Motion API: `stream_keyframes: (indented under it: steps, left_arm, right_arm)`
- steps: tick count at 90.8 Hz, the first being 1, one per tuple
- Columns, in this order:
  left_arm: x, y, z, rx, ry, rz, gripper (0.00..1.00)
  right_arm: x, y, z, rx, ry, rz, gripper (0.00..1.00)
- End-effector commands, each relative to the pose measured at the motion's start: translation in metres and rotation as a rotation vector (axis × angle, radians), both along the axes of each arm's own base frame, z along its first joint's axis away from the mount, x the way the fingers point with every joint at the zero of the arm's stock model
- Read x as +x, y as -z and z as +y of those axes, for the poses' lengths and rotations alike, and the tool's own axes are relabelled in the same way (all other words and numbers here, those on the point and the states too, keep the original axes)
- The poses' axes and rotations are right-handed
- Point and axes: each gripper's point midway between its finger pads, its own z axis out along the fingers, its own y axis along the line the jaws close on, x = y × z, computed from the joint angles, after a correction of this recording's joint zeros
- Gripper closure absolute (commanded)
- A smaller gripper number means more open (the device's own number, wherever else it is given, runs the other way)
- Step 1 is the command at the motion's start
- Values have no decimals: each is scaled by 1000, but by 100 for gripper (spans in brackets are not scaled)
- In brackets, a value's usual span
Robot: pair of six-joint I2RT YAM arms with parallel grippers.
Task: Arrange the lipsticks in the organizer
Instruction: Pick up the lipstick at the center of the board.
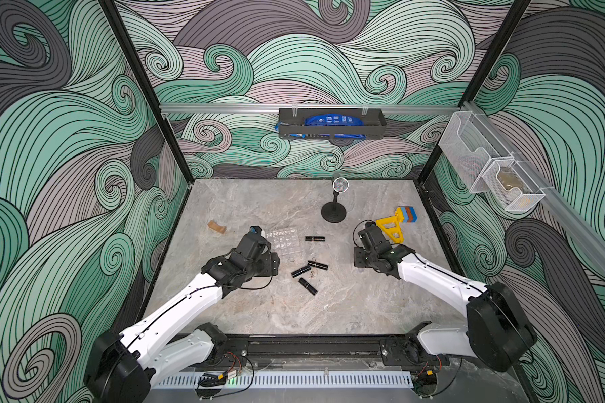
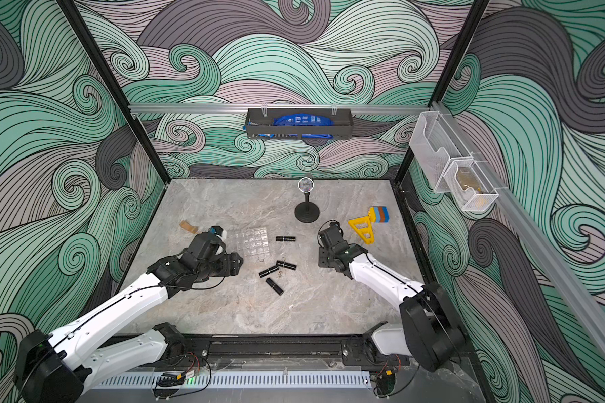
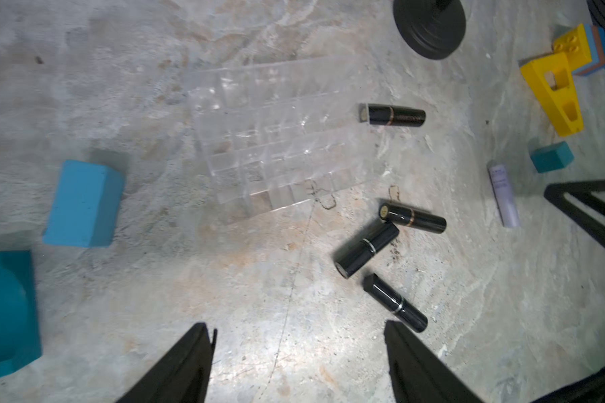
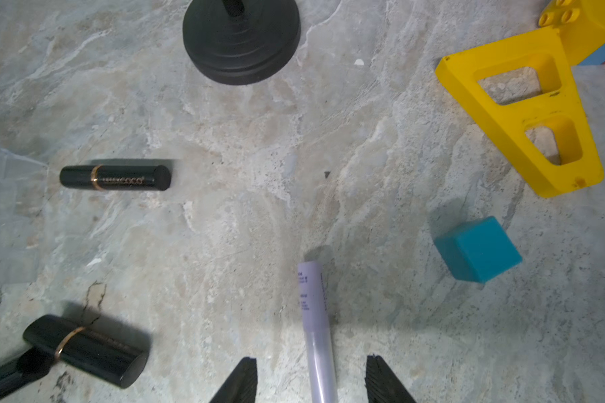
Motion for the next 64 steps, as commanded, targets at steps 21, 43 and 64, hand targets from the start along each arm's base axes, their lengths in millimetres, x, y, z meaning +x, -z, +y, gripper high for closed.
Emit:
stream_keyframes:
  steps: [21, 43, 64]
  left_arm:
    - [-2, -4, -35, -38, 90, -18, 21]
    - [-2, -7, -39, -59, 100, -24, 21]
    - [-5, -9, -35, -62, 95, -33, 21]
  right_arm:
    - [28, 21, 14, 25, -7, 29, 47]
    - [22, 44, 7, -39, 30, 74, 52]
    - [17, 64, 4, -89, 41, 109, 64]
